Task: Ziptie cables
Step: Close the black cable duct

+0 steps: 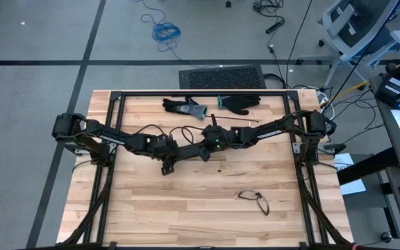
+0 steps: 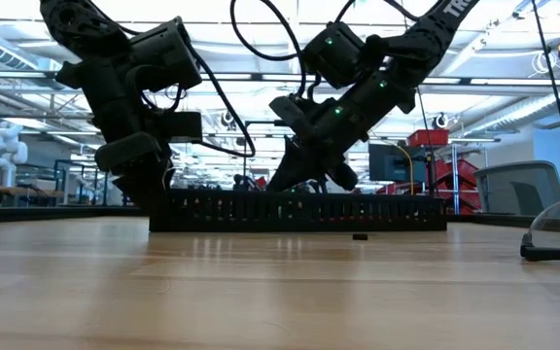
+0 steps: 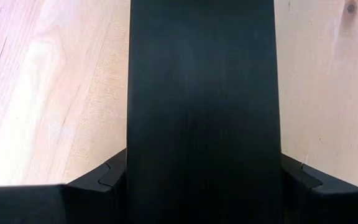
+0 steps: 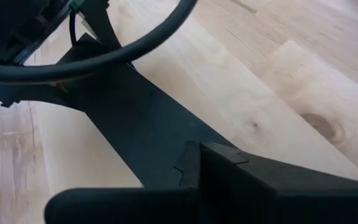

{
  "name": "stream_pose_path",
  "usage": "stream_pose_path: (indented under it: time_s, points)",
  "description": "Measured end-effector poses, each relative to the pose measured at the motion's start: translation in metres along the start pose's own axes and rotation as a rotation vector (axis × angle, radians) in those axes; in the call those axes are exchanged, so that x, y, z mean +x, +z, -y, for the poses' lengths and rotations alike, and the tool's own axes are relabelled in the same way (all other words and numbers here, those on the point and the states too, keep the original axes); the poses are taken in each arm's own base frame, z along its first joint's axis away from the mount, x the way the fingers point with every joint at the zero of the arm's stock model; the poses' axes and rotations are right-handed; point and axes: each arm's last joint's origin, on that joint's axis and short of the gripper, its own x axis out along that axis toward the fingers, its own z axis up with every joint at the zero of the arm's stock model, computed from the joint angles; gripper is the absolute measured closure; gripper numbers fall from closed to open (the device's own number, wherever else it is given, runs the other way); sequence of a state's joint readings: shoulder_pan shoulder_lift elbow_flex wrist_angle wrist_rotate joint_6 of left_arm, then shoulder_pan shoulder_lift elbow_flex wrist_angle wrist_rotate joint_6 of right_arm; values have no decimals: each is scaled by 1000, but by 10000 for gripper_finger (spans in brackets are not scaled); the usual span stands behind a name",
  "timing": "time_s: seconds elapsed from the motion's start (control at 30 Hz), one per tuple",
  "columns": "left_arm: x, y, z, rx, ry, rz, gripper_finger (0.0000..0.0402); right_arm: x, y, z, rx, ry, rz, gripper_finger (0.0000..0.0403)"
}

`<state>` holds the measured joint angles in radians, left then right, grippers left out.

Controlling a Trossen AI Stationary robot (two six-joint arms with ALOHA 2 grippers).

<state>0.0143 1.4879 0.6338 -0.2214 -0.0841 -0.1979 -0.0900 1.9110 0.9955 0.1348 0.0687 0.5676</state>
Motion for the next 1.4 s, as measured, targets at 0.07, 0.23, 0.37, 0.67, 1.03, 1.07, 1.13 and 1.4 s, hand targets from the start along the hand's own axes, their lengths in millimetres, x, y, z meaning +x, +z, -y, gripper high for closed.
stream_pose_path:
  time_s: [0.07, 0.23, 0.37, 0.67, 1.03, 1.07, 1.13, 1.4]
  points:
    - [0, 0, 0, -1, 0, 0, 159, -2, 1, 0, -3, 1, -1, 403]
    - [0, 1, 0, 3, -2, 6, 159, -3, -1, 0, -23, -9, -21, 403]
    - [0, 1, 0, 3, -2, 6, 159, -4, -3, 0, -35, -21, -46, 403]
    - [0, 0, 1, 1, -2, 2, 159, -7, -6, 2, -84, -57, -101, 403]
    - [0, 1, 1, -1, -2, 6, 159, -11, -6, 2, -148, -87, -109, 403]
    - [0, 1, 1, -2, -3, 10, 159, -14, -6, 2, -147, -94, -120, 403]
    - [0, 3, 1, -3, -7, 27, 159, -17, -5, 3, -134, -101, -119, 403]
    - [0, 5, 1, -5, -8, 42, 159, -28, 4, 4, -105, -84, -82, 403]
